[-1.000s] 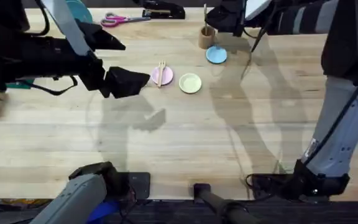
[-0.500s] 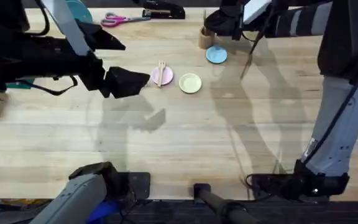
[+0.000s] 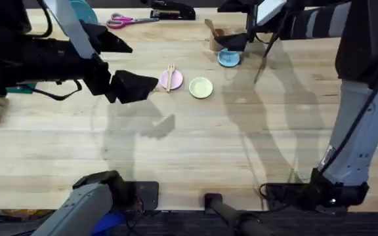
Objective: Pick up a utensil and set it on the pink plate, then put the other utensil in the container.
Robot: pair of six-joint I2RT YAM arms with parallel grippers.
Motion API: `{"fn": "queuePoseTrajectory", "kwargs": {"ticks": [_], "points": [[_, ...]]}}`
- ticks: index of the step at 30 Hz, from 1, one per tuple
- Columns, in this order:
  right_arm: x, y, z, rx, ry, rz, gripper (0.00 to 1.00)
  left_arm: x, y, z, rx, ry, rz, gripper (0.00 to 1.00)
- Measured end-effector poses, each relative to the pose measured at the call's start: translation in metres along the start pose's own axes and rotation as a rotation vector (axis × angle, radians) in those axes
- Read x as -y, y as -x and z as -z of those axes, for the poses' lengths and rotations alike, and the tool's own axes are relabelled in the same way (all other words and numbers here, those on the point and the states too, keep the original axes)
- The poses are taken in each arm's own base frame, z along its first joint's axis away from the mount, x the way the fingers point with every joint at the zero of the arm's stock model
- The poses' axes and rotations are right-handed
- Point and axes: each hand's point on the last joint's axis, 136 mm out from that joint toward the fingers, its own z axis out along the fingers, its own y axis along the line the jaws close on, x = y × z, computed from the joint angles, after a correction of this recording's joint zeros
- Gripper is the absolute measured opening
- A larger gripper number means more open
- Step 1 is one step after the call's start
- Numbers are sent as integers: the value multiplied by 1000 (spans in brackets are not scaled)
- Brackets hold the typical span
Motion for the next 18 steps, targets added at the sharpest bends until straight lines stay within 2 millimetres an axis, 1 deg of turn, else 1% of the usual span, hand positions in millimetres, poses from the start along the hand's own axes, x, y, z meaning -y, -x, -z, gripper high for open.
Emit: {"fn": "queuePoseTrajectory", "kwargs": {"ticks": [9,13,18], "points": [[0,1,0,5,2,-24,996,0,0,0,0,0,0,995],[1,1,2,4,-1,-134,996,0,0,0,0,0,0,995],[5,-1,10,2,-17,-256,997,0,0,0,0,0,0,995]]}}
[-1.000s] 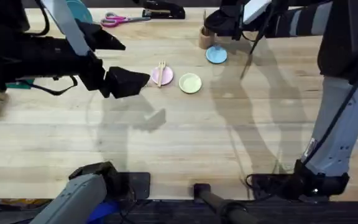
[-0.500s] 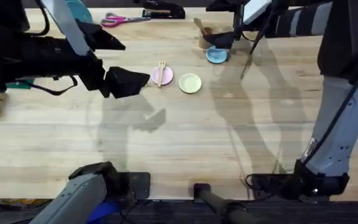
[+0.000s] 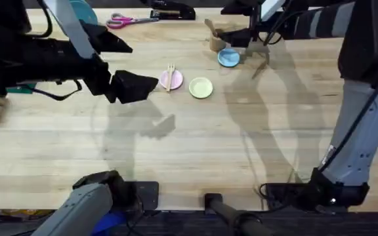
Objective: Pick up a utensil and set it on the pink plate, then put the other utensil in the container.
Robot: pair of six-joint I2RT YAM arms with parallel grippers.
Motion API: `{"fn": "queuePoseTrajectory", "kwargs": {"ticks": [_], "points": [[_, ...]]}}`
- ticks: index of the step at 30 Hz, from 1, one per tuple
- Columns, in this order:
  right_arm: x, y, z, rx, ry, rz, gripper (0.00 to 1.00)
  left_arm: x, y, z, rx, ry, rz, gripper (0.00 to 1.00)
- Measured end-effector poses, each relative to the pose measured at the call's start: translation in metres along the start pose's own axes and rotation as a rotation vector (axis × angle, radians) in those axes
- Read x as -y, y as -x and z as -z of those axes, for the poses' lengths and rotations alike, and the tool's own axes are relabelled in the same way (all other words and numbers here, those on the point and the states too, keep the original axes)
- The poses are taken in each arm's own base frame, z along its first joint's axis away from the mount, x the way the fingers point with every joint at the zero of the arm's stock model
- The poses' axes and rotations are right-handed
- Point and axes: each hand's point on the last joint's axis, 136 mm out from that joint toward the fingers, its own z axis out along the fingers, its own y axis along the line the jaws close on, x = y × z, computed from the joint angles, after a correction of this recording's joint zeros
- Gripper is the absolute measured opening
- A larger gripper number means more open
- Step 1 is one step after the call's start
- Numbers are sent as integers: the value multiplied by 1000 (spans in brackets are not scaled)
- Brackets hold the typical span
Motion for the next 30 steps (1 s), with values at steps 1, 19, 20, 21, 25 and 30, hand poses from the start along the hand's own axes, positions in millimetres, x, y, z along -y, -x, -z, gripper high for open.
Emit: {"fn": "queuePoseTrajectory", "kwargs": {"ticks": [1,19,20,21,25,30], "points": [[1,1,2,0,-3,-17,997,0,0,0,0,0,0,995],[-17,74,30,-224,-219,-236,996,0,0,0,0,0,0,995],[-22,70,33,-264,-230,-256,997,0,0,0,0,0,0,995],[-28,67,36,-303,-238,-271,997,0,0,0,0,0,0,995],[-54,68,50,-422,-256,-307,997,0,0,0,0,0,0,995],[-82,99,64,-471,-270,-287,996,0,0,0,0,0,0,995]]}}
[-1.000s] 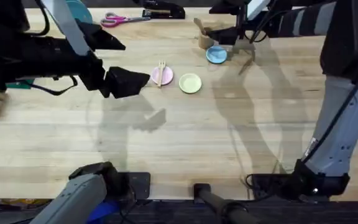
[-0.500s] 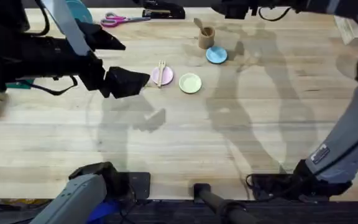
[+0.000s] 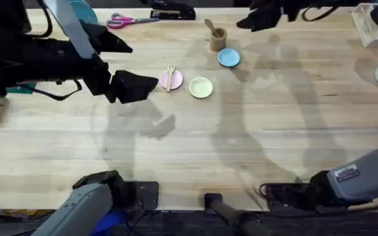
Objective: Pick up a utensil and set it on the pink plate, then put the other utensil in the container.
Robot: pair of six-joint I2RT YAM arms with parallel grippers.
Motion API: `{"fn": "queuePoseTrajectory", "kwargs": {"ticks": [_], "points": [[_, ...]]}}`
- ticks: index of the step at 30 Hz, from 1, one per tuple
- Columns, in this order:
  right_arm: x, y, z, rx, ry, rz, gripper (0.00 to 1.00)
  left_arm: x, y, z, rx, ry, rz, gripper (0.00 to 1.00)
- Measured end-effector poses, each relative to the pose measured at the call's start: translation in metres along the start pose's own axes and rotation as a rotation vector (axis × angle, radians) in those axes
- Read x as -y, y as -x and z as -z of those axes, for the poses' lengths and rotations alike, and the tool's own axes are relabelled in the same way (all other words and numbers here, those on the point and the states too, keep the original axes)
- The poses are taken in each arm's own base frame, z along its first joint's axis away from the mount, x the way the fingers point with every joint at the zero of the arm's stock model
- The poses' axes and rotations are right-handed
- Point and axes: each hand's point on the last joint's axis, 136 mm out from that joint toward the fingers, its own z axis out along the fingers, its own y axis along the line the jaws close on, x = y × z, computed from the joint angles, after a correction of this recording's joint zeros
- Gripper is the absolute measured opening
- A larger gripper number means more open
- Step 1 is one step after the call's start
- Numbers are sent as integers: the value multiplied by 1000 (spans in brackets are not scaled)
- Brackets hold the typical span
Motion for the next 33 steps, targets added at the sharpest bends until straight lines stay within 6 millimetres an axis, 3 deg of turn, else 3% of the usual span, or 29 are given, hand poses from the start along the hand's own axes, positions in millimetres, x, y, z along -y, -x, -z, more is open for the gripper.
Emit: {"fn": "queuePoseTrajectory", "kwargs": {"ticks": [6,18,24,33], "points": [[-27,14,29,23,-35,58,997,0,0,0,0,0,0,995],[-73,-42,48,-89,-77,-33,997,0,0,0,0,0,0,996],[-94,-56,59,-123,-81,-66,997,0,0,0,0,0,0,995],[-115,-82,60,-146,-68,-93,997,0,0,0,0,0,0,995]]}}
